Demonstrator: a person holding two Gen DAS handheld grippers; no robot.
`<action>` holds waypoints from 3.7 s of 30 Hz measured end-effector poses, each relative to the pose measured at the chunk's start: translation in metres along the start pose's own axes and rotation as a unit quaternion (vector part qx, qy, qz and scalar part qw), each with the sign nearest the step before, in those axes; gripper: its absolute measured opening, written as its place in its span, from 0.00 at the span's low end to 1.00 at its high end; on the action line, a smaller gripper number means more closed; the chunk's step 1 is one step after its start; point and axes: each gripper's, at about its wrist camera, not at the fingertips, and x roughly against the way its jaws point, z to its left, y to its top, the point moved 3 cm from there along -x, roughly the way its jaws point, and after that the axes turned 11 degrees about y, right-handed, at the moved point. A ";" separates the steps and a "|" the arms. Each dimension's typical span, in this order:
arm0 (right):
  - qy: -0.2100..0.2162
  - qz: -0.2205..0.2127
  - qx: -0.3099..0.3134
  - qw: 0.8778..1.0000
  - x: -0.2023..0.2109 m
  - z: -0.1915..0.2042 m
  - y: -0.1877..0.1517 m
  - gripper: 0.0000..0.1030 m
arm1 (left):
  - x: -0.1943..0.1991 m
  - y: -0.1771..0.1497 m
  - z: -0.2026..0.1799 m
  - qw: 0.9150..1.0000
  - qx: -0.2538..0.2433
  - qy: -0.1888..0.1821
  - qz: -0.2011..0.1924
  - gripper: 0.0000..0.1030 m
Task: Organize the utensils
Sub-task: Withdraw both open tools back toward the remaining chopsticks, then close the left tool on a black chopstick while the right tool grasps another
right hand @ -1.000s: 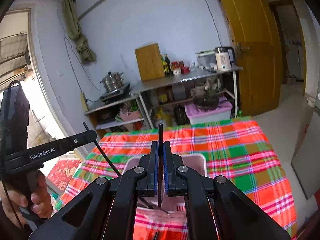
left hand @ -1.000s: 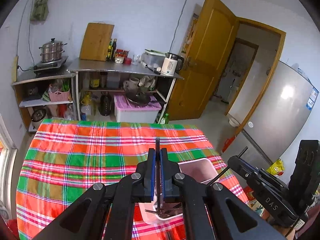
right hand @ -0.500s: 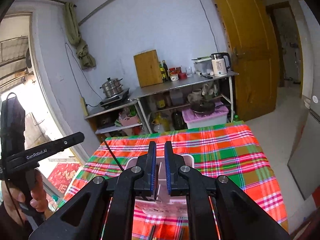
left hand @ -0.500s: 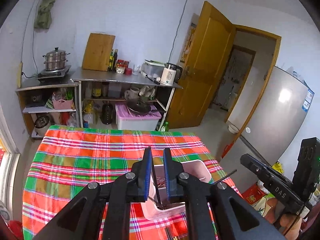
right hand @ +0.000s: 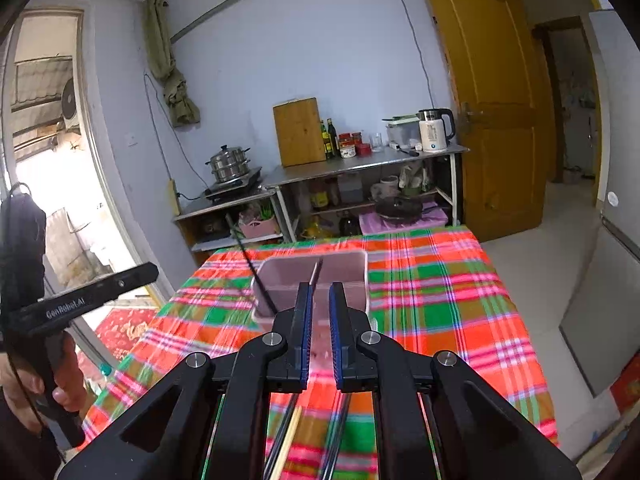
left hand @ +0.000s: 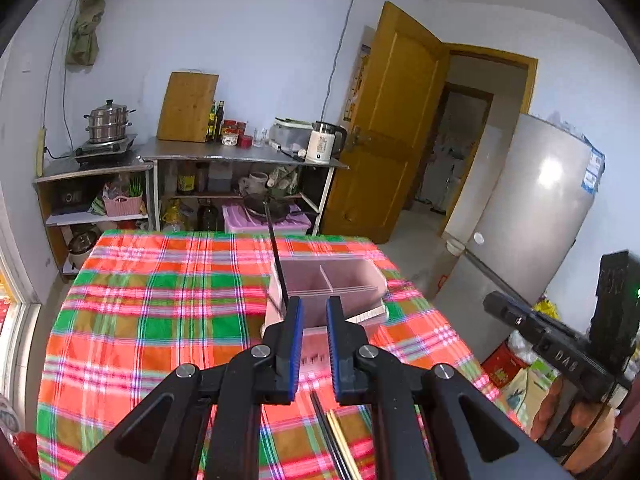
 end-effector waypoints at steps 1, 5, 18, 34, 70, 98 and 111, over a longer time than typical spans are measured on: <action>0.001 0.002 -0.003 1.000 0.004 0.000 -0.006 0.08 | 0.001 -0.008 0.000 1.000 -0.003 0.001 0.003 0.11; 0.001 0.015 -0.015 1.000 0.014 -0.001 -0.033 0.16 | 0.003 -0.042 -0.001 1.000 0.000 -0.003 0.021 0.11; -0.011 0.067 -0.028 0.997 0.020 -0.006 -0.097 0.17 | 0.003 -0.123 -0.001 0.998 -0.009 -0.001 0.065 0.11; -0.015 0.102 -0.026 0.994 0.003 -0.005 -0.129 0.17 | -0.010 -0.146 0.000 0.997 -0.004 0.002 0.077 0.11; -0.046 0.206 -0.060 0.976 -0.078 -0.046 -0.171 0.17 | -0.118 -0.178 -0.023 0.984 0.007 0.016 0.175 0.23; -0.051 0.214 -0.066 0.973 -0.054 -0.058 -0.177 0.09 | -0.090 -0.190 0.020 0.980 0.016 0.107 0.170 0.05; -0.056 0.216 -0.076 0.972 -0.066 -0.063 -0.164 0.10 | -0.101 -0.178 0.039 0.977 0.028 0.072 0.199 0.06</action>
